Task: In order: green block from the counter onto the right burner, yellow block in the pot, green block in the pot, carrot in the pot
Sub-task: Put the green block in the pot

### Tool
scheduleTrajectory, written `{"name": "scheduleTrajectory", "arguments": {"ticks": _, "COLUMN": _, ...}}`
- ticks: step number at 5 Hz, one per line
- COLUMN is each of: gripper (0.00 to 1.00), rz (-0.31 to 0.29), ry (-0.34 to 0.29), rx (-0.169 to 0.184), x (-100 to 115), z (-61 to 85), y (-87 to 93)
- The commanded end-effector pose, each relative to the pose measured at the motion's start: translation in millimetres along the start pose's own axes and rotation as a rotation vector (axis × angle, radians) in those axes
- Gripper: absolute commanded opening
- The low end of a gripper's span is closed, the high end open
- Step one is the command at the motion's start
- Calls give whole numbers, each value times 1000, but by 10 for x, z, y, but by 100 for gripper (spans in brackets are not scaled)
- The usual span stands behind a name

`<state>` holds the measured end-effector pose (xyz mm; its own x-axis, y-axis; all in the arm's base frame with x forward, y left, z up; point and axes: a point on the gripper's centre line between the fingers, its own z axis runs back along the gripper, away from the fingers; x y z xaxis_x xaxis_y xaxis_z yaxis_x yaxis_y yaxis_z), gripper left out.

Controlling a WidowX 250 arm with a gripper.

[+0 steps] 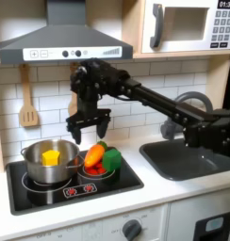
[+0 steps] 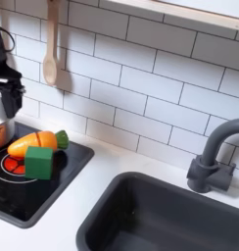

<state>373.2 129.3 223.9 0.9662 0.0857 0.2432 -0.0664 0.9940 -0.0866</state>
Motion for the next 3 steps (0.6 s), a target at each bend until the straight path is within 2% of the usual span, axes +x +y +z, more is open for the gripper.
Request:
{"name": "scheduleTrajectory", "arguments": {"ticks": 1, "gripper": 100, "rz": -36, "ry": 27, "rx": -37, "x": -37, "z": -52, "y": -280}}
{"name": "scheduleTrajectory", "arguments": {"ticks": 2, "gripper": 100, "rz": -18, "ry": 46, "rx": -48, "x": -34, "z": -162, "y": -353}}
{"name": "scheduleTrajectory", "arguments": {"ticks": 3, "gripper": 100, "rz": 7, "ry": 71, "rx": -43, "x": -66, "z": -285, "y": -479}}
